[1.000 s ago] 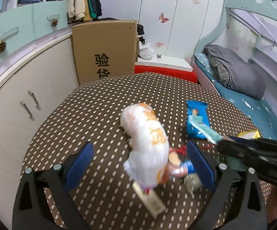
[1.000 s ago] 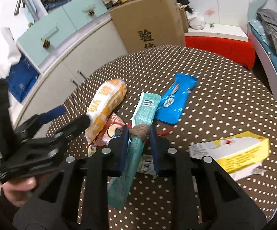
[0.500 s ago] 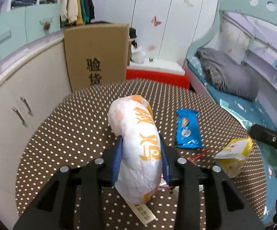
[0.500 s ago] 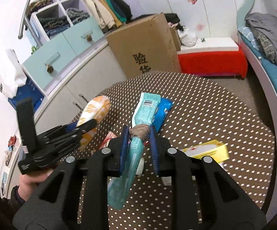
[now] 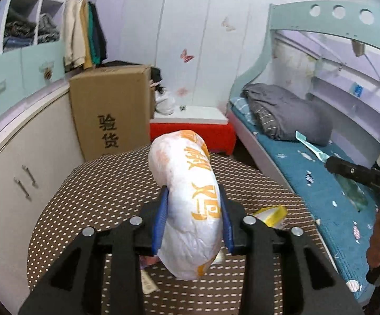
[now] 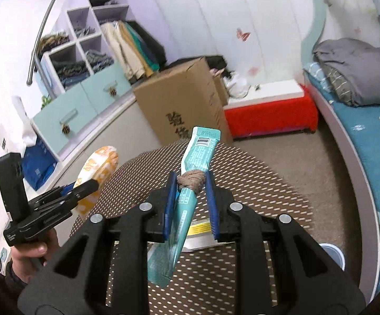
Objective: Collect trash
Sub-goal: 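Carry both items over the wastebasket and open both tools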
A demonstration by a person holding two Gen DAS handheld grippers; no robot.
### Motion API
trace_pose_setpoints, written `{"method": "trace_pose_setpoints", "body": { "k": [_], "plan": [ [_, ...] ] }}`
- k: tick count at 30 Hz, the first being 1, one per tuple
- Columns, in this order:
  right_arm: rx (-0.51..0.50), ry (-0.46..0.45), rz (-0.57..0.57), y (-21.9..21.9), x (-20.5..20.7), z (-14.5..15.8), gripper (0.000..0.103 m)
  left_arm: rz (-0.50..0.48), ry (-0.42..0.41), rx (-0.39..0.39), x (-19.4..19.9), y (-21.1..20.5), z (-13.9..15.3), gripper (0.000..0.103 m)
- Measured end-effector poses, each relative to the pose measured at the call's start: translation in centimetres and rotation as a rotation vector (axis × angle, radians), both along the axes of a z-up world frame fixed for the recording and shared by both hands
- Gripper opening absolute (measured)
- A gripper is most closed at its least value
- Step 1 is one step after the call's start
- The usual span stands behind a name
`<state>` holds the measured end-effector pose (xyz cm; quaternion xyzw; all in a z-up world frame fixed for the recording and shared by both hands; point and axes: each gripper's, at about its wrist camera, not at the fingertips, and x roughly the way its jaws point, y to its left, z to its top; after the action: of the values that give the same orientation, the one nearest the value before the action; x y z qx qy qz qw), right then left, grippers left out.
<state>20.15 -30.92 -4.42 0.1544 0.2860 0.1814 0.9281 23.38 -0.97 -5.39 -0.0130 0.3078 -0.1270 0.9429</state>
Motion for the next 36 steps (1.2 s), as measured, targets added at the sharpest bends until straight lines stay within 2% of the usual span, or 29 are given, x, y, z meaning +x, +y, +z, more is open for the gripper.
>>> {"method": "trace_pose_setpoints", "body": {
  "k": [6, 14, 17, 26, 33, 36],
  "plan": [
    [0.014, -0.041, -0.116, -6.2, -2.2, 1.2, 0.022, -0.072, -0.021, -0.011, -1.1, -4.4, 1.5, 0.035],
    [0.026, -0.050, -0.280, -14.2, -5.0, 0.9, 0.022, -0.185, -0.048, -0.006, -2.3, -10.9, 2.8, 0.035],
    [0.033, -0.027, -0.328, -16.5, -5.7, -0.3, 0.022, -0.237, -0.048, -0.008, -2.7, -13.6, 3.0, 0.035],
    [0.073, 0.111, -0.425, -21.2, -5.8, -6.4, 0.022, -0.358, -0.012, -0.003, -2.2, -21.3, 1.9, 0.035],
    [0.104, 0.192, -0.464, -23.3, -5.4, -10.3, 0.022, -0.440, 0.061, 0.015, -0.9, -27.3, -0.9, 0.035],
    [0.115, 0.220, -0.479, -24.3, -5.2, -11.7, 0.022, -0.478, 0.111, 0.041, -0.4, -30.3, -3.0, 0.035]
  ]
}}
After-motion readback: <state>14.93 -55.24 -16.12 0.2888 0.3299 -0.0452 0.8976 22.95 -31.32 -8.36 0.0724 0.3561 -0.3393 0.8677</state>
